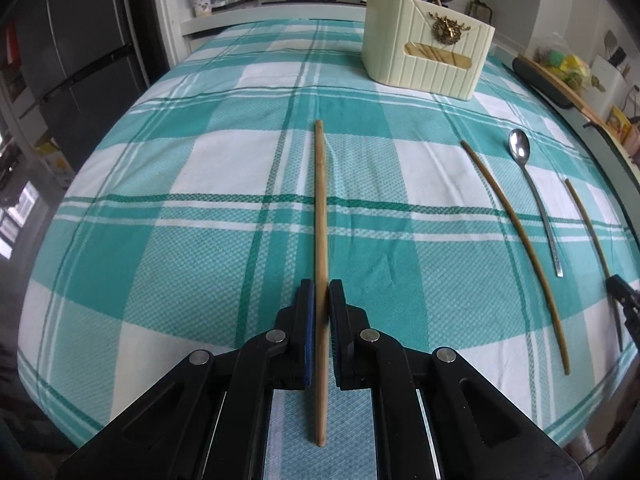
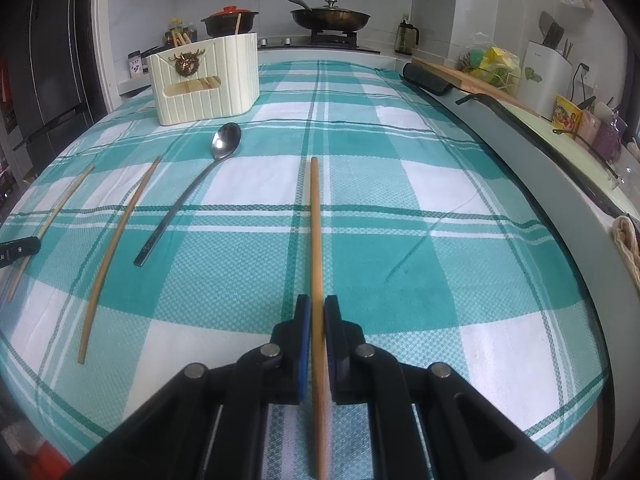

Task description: Organize utensils

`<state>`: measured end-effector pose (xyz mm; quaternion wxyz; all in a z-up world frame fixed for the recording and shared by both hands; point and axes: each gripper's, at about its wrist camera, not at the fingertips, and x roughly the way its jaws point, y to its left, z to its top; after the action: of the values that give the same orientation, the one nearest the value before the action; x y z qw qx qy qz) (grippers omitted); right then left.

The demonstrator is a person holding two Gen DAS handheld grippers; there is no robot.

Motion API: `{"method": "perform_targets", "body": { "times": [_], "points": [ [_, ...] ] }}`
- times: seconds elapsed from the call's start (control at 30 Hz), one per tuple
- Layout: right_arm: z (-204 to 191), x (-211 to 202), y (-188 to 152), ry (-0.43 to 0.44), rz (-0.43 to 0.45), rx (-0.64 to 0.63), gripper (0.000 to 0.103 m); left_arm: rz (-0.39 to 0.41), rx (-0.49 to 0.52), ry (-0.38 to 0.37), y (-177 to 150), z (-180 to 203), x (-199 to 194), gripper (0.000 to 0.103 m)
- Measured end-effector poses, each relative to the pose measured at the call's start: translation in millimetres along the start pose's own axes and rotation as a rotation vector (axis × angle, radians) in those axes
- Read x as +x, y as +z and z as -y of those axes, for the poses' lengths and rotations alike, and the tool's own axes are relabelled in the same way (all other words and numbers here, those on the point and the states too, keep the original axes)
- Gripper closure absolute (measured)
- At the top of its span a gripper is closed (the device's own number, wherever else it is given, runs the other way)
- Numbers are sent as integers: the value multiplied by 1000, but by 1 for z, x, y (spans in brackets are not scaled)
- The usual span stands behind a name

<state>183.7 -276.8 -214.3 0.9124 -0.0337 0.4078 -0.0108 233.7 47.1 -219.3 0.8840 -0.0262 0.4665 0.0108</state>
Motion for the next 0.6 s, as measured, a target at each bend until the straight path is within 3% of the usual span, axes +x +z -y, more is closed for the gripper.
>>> {"method": "perform_targets", "body": {
  "times": [0.07,0.13,0.17,0.27,0.37,0.6],
  "points": [
    [0,1,3,9,-14,-5,95,-11,11,-30,1,-3,-2,83],
    [3,2,9,39,-38,-8,91,-12,11,-70,5,-7,-6,55],
    [6,2,14,66,-50,-4,86,-8,5,-95,9,-11,-8,52],
    [18,-5,33,131,-74,12,76,-13,-19,-179,28,-24,-12,50],
    [27,-11,53,176,-101,3,74,-43,-7,-226,51,-30,-6,40],
    [35,18,92,266,-243,21,74,-144,75,-164,92,-24,36,40]
  ]
}}
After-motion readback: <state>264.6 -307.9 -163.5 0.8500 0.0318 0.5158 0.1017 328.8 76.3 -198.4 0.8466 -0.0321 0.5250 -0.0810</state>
